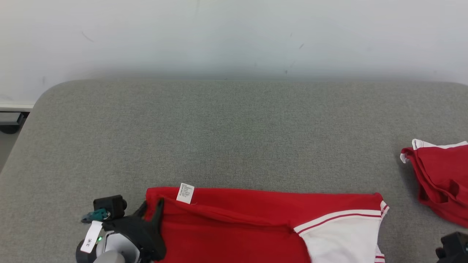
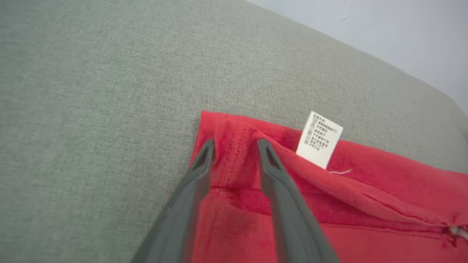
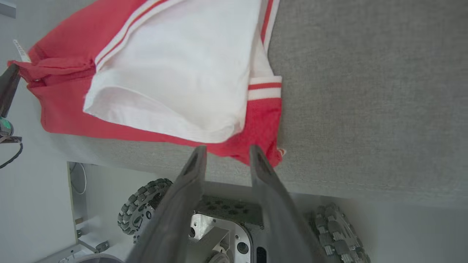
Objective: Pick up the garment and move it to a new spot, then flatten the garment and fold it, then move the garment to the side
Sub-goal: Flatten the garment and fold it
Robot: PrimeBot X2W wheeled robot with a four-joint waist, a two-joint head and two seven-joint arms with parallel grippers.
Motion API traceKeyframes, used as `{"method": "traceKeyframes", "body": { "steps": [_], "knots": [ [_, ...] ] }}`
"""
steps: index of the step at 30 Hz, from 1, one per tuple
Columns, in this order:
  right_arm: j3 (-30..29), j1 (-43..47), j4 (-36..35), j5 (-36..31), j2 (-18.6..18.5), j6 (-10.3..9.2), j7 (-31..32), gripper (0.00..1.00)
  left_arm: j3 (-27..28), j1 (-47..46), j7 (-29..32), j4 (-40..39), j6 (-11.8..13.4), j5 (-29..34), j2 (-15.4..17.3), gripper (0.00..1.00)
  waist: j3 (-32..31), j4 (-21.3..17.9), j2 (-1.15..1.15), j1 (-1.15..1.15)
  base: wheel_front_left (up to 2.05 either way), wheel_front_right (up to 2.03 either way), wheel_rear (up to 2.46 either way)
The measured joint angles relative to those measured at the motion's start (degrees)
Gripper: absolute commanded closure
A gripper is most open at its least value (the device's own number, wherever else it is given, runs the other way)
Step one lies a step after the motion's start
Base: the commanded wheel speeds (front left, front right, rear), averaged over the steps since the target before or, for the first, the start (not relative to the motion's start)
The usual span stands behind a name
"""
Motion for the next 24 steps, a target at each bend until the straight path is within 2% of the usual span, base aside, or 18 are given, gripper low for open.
{"method": "traceKeyframes", "body": {
  "steps": [2,7,10,16,20,24],
  "knots": [
    [0.2,1.2,0.5,-1.3,-0.3,-0.88,0.4,0.00,0.0,0.6,0.0,0.4,0.1,0.0,0.6,0.00,0.0,0.1,0.00,0.00,0.00,0.00,0.00],
    [-0.2,1.0,0.6,-1.8,-0.4,-1.43,0.3,0.00,0.2,1.1,-0.6,0.4,0.6,0.3,1.6,0.00,-0.2,0.1,0.00,0.00,0.00,0.00,0.00],
    [-0.7,0.6,0.8,-3.2,-0.4,-2.11,-1.2,0.00,0.7,2.3,-1.9,0.2,1.8,0.7,2.5,0.00,-0.6,0.2,0.00,0.00,0.00,0.00,0.00],
    [-1.7,-1.6,0.0,-7.9,0.2,-2.96,-7.1,0.00,3.1,5.4,-7.2,-3.1,4.7,0.9,4.5,0.00,-2.1,0.1,0.00,0.00,0.00,0.00,0.00],
    [-1.5,-2.7,-1.3,-10.6,3.3,-3.88,-12.6,0.00,3.7,7.8,-11.3,-7.3,5.6,3.0,5.8,0.00,-3.1,-0.1,0.00,0.00,0.00,0.00,0.00],
    [0.5,-3.8,-2.1,-13.9,5.2,-3.59,-17.9,0.00,4.3,10.5,-12.1,-12.3,6.2,4.0,6.9,0.00,-3.9,-0.6,0.00,0.00,0.00,0.00,0.00]
  ]
}}
